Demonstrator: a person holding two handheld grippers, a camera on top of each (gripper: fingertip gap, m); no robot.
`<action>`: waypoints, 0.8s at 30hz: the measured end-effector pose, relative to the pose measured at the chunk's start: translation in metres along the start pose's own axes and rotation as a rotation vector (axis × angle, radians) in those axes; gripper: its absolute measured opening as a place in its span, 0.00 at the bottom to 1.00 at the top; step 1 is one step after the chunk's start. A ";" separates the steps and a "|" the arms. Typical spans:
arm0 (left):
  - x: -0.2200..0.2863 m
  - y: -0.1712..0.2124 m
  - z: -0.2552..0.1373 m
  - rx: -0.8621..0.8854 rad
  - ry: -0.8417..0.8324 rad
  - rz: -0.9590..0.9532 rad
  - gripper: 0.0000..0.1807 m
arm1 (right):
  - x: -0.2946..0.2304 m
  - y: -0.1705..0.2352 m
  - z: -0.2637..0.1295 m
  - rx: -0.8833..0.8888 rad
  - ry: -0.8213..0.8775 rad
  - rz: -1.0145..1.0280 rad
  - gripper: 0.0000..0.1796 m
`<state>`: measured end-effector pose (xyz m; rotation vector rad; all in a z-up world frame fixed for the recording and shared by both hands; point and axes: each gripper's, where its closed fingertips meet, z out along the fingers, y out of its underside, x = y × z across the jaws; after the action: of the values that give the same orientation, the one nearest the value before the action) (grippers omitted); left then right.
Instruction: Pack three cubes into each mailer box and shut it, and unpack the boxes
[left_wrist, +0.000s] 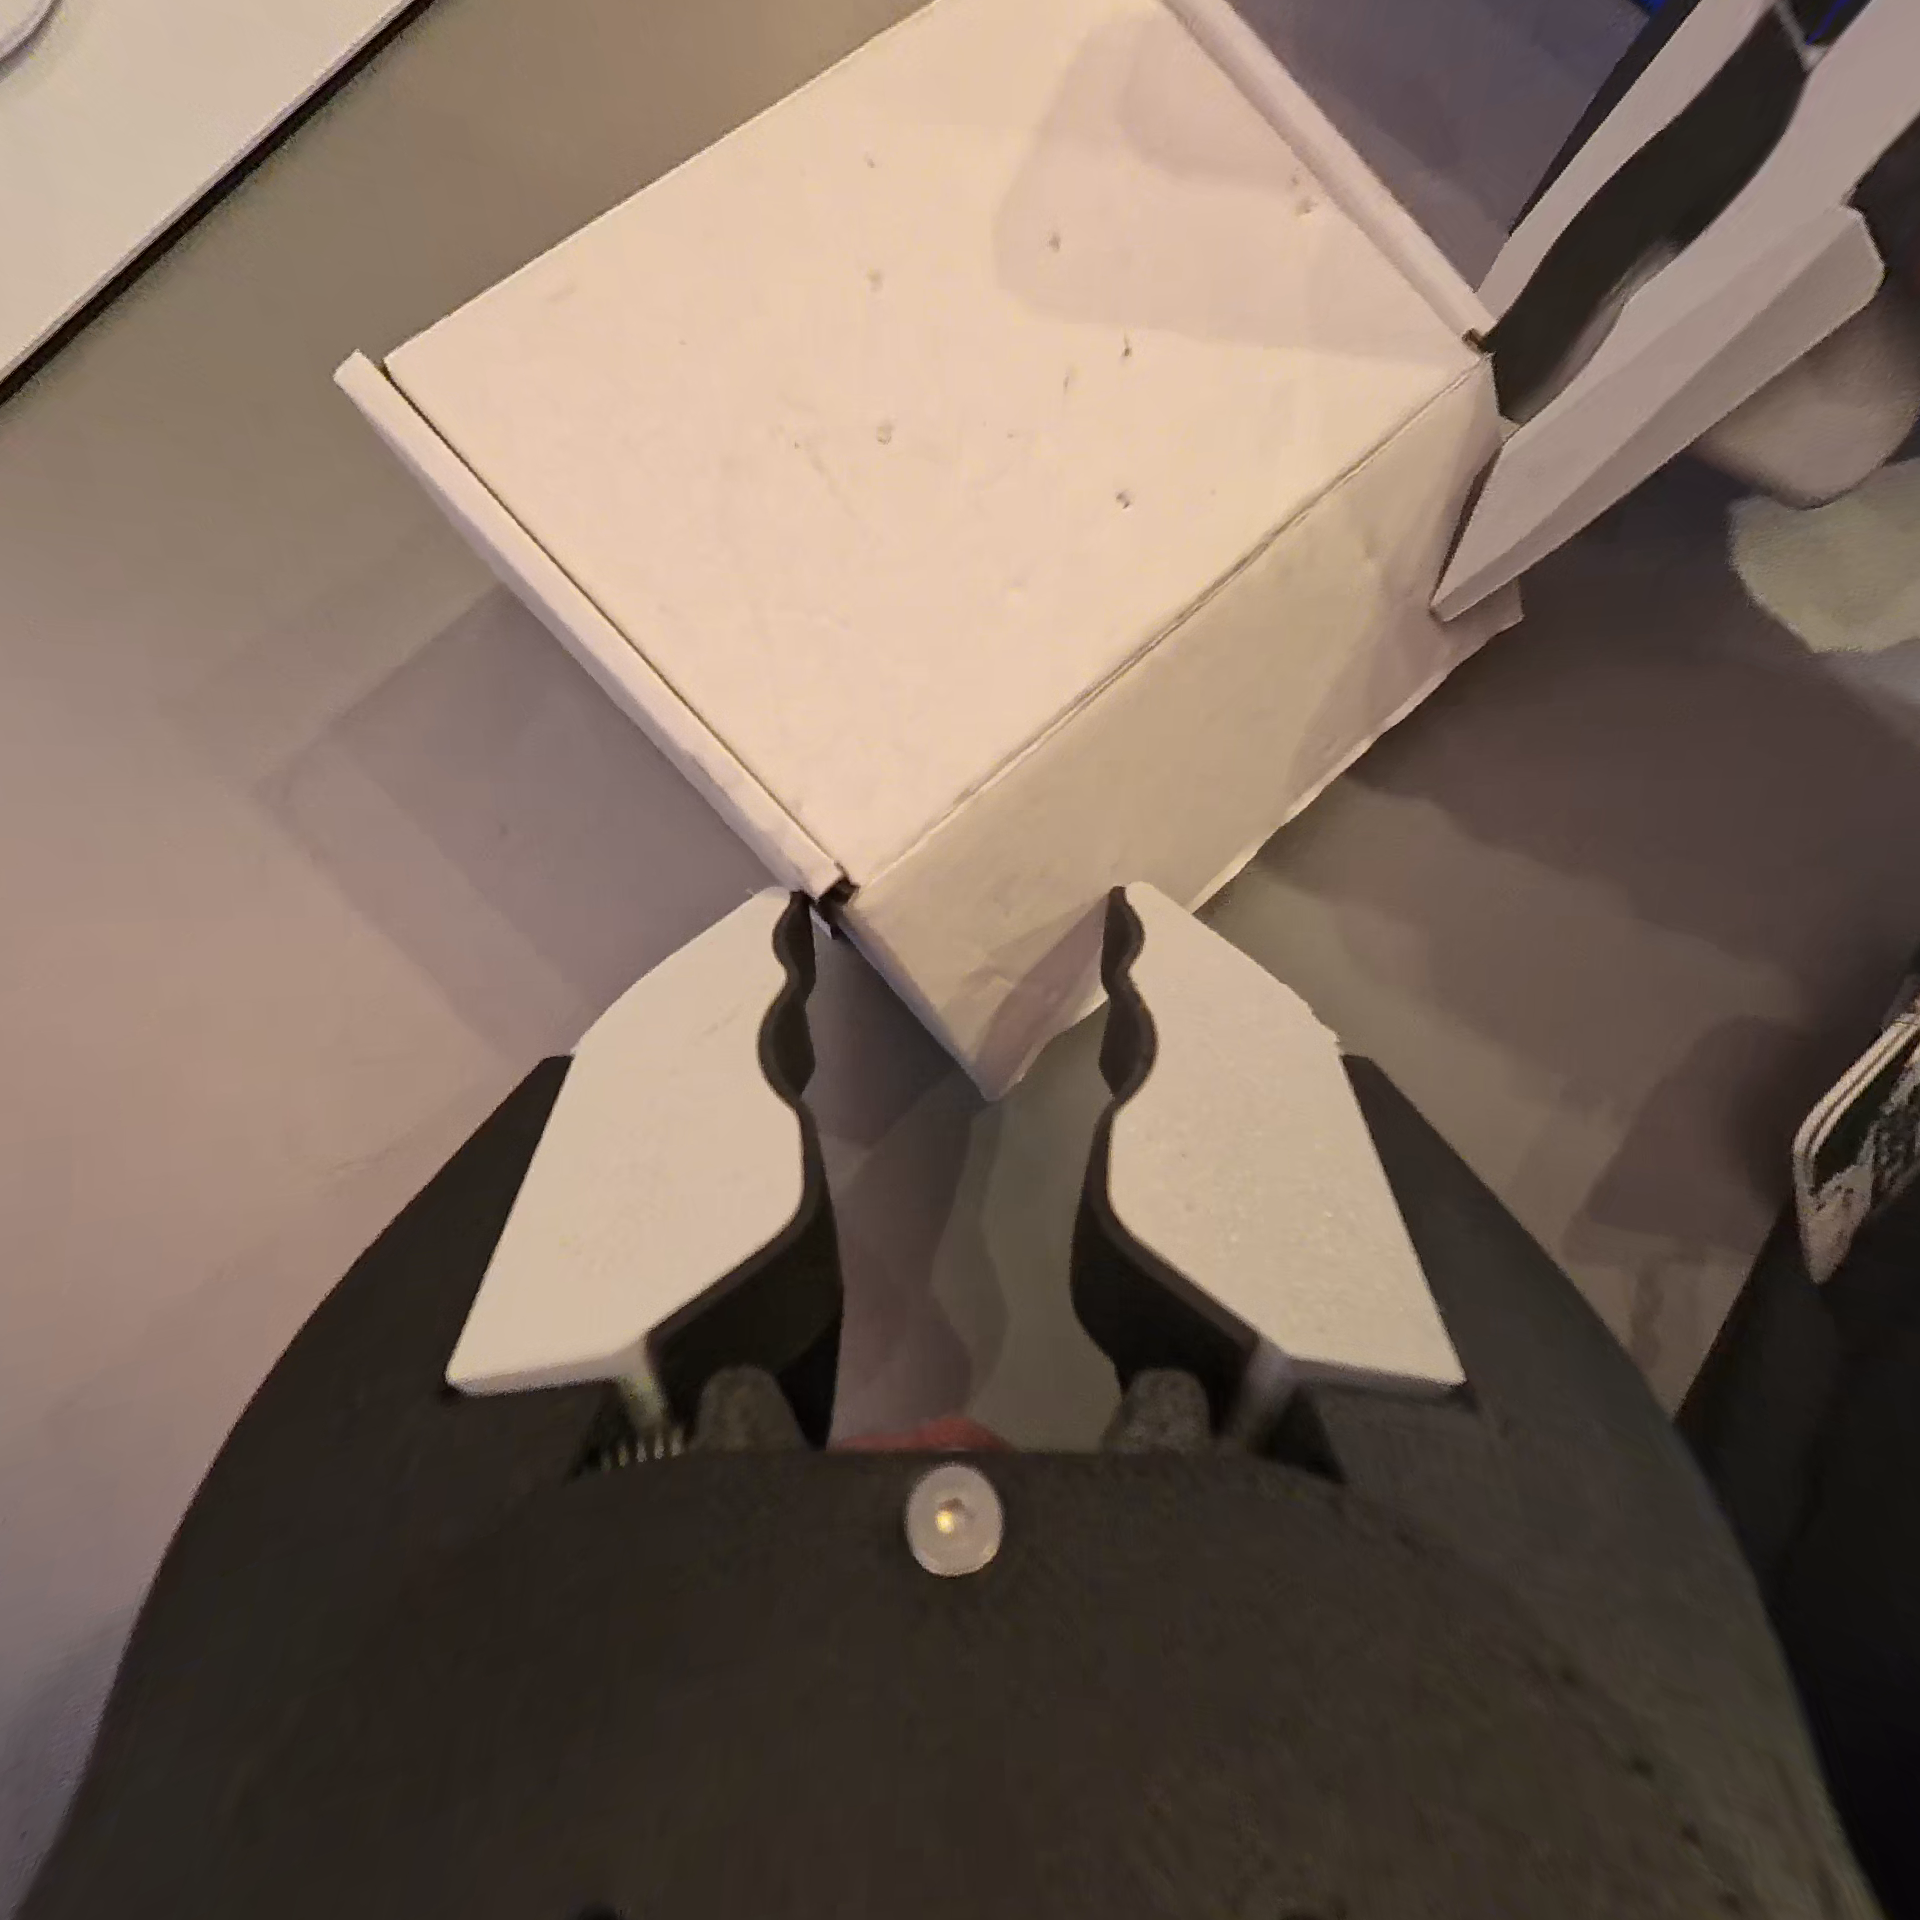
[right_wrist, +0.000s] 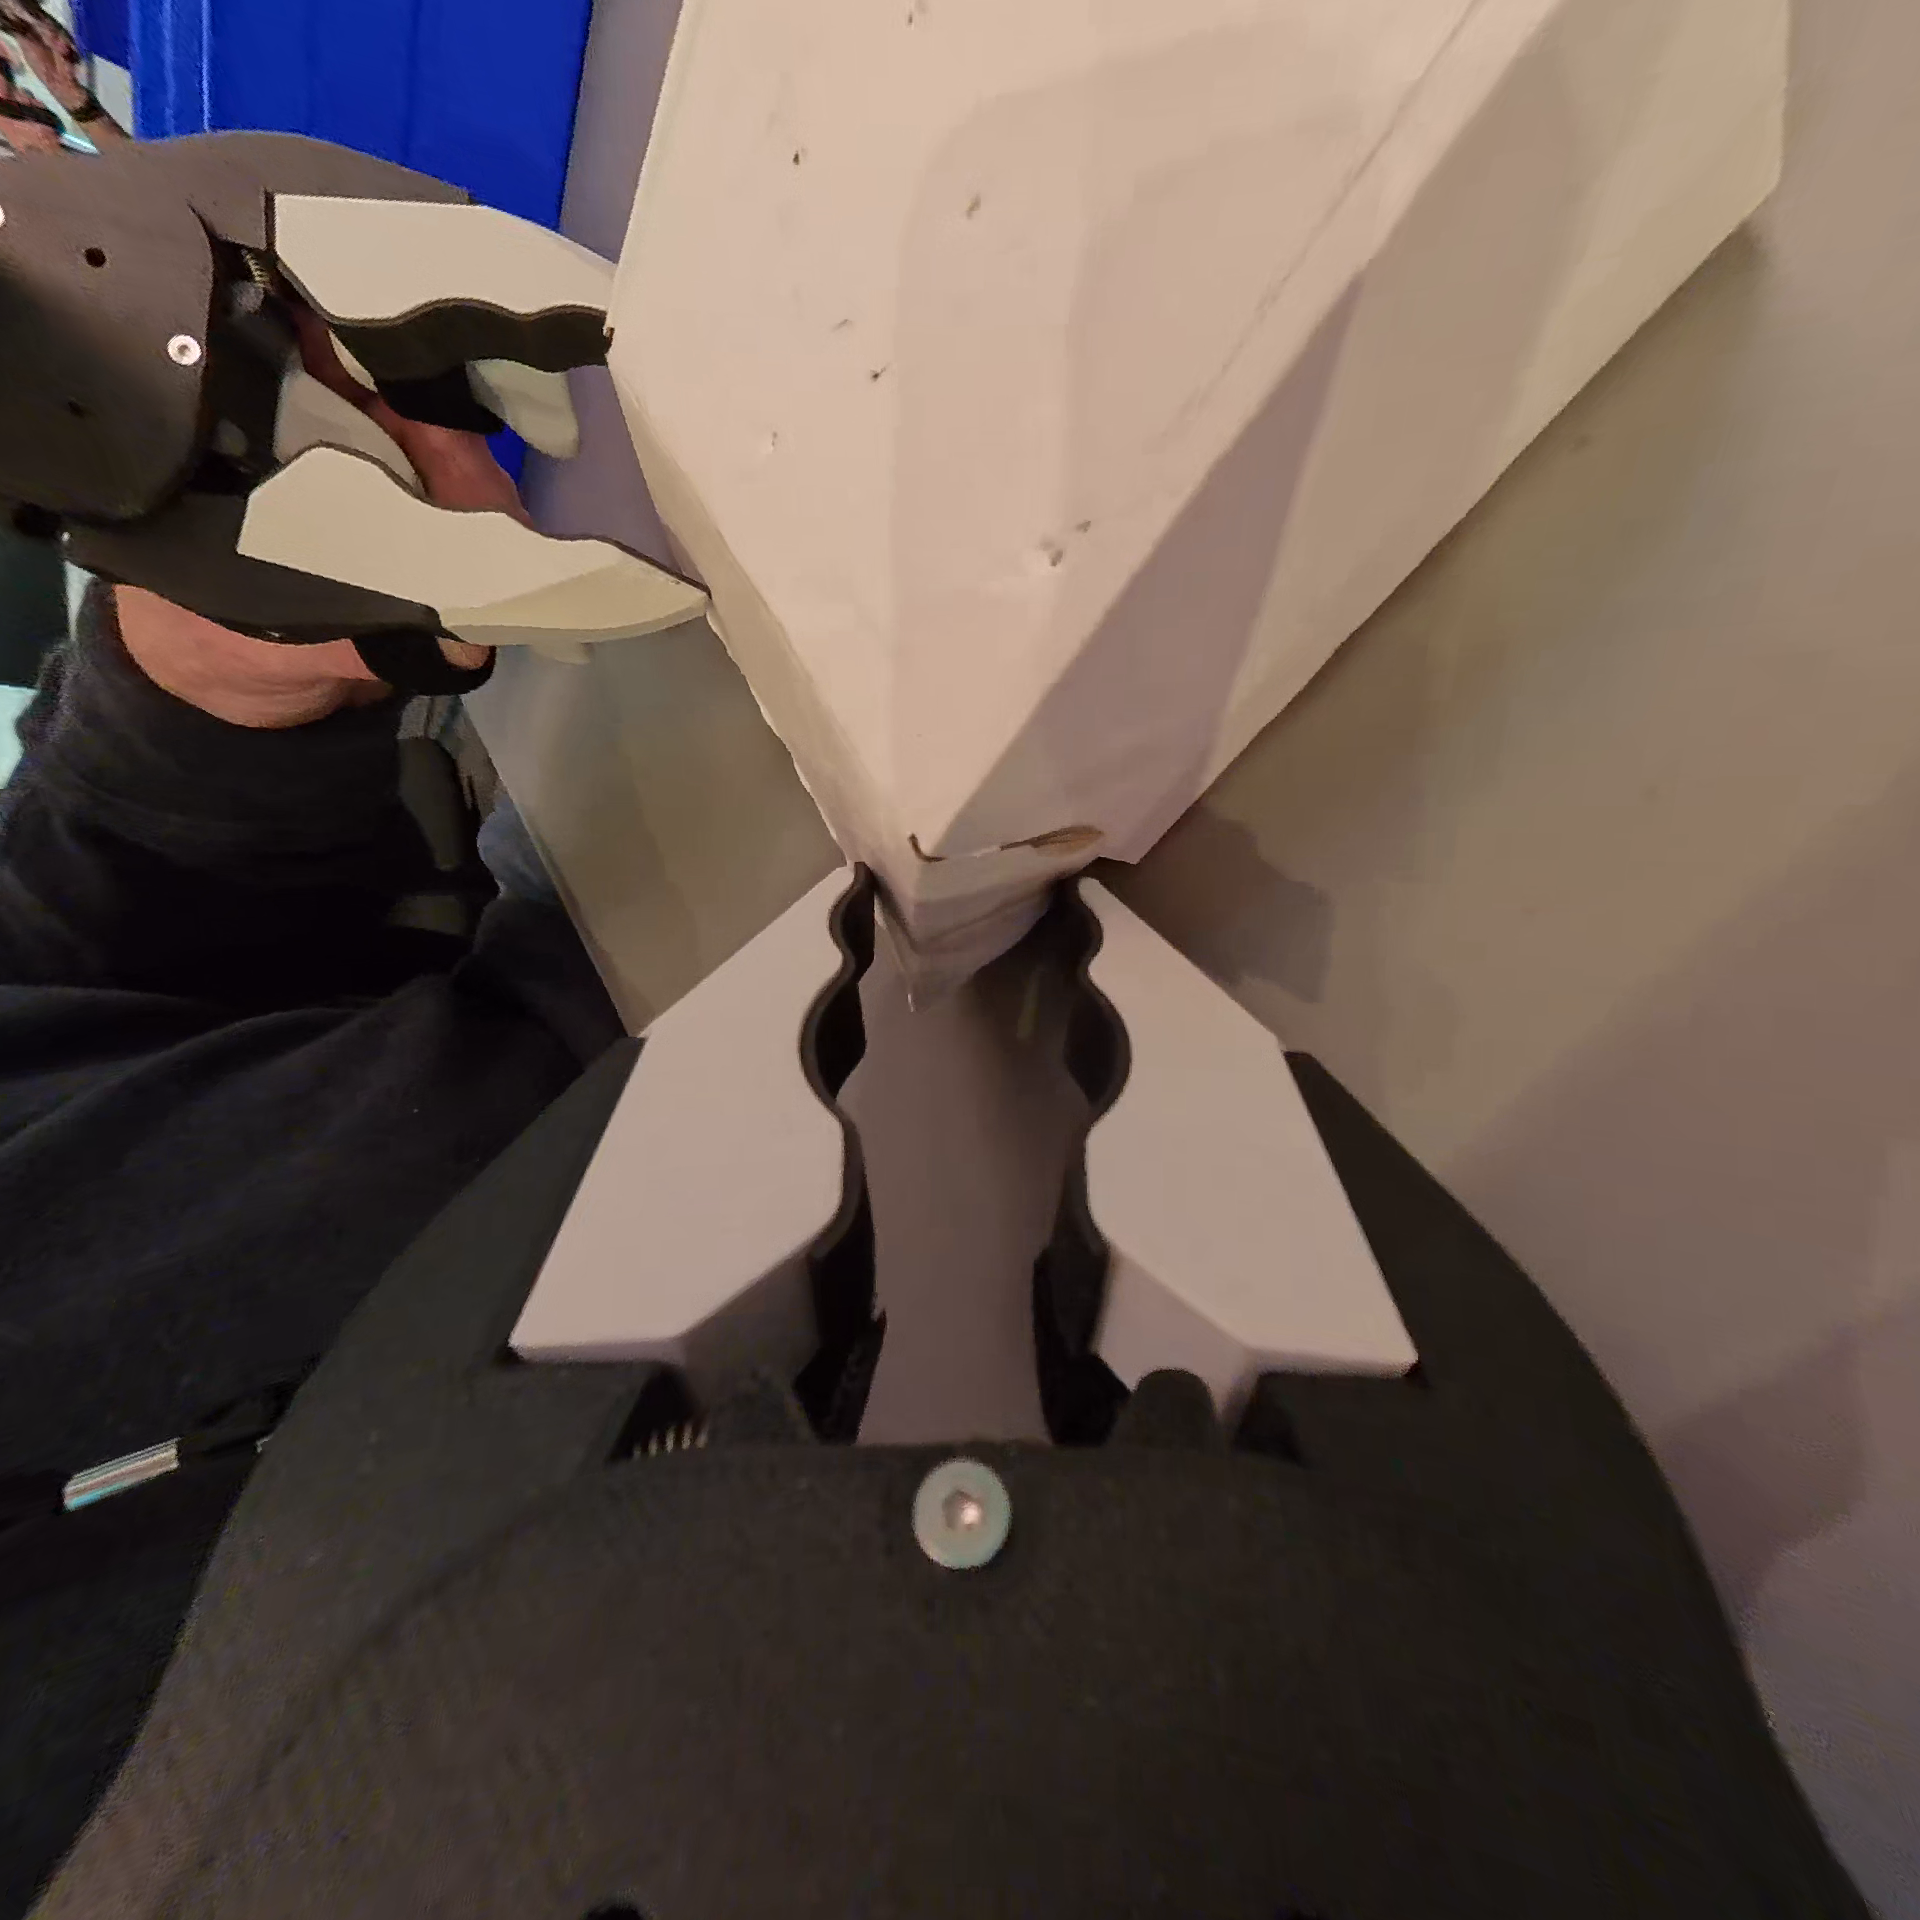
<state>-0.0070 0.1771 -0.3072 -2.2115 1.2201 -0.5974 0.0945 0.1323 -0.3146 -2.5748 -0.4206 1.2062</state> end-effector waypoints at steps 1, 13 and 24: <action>0.000 0.000 0.000 0.000 -0.001 -0.002 0.29 | 0.000 0.000 0.000 0.008 0.006 0.001 0.18; 0.009 0.000 0.000 -0.021 -0.027 -0.057 0.30 | -0.004 0.007 -0.004 0.015 -0.140 0.182 0.17; 0.009 0.000 0.000 -0.016 -0.017 -0.061 0.30 | -0.006 0.008 -0.004 -0.001 -0.153 0.224 0.17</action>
<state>-0.0031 0.1692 -0.3061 -2.2697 1.1562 -0.5939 0.0946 0.1221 -0.3108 -2.5938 -0.1651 1.4838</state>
